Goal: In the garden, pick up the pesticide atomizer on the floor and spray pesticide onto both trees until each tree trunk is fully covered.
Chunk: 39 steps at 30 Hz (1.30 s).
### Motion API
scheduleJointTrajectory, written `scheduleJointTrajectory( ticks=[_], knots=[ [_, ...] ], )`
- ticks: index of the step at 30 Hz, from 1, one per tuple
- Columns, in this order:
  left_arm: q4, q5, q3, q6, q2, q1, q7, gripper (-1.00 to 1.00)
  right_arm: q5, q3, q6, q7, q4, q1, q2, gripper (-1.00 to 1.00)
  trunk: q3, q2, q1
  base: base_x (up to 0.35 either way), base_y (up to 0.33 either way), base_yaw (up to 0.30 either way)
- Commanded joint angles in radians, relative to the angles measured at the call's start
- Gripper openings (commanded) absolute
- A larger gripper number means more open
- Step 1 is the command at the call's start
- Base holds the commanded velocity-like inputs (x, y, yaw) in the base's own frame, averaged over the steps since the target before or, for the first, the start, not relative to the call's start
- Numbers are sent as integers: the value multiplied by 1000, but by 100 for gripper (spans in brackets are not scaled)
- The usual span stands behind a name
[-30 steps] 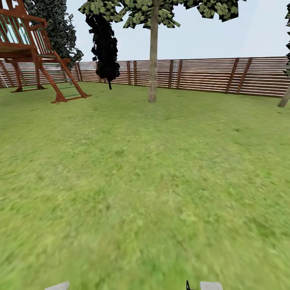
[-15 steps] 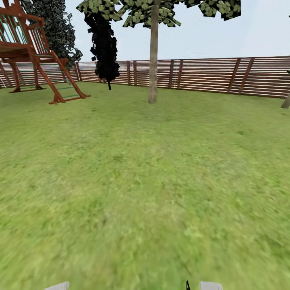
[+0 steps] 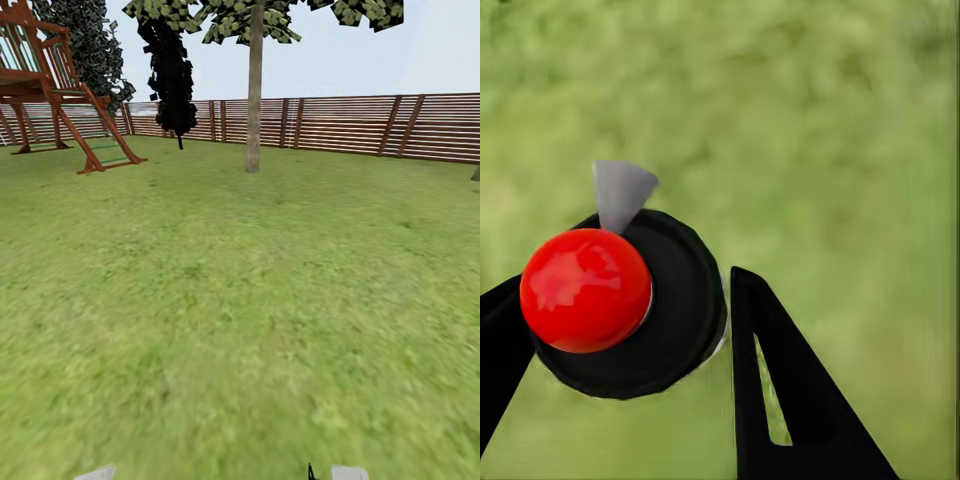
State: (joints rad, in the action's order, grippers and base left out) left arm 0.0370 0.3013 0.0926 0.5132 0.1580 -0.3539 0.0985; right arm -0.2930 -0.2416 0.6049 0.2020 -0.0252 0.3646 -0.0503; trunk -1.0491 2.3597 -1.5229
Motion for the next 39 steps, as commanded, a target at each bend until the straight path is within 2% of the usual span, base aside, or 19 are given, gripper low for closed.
scheduleJointTrajectory(
  ticks=[1, 39],
  knots=[
    [0, 4, 9, 2, 0, 0, 6, -100, -11, -5, 2, 7, 1, 1, 0, 100, -1, 0, 0, 340, 0, 0],
    [0, 4, 9, 2, 0, 0, 6, -100, -11, -5, 1, 7, 1, 1, 0, 100, -1, 0, 0, 340, 0, 0]
  ],
)
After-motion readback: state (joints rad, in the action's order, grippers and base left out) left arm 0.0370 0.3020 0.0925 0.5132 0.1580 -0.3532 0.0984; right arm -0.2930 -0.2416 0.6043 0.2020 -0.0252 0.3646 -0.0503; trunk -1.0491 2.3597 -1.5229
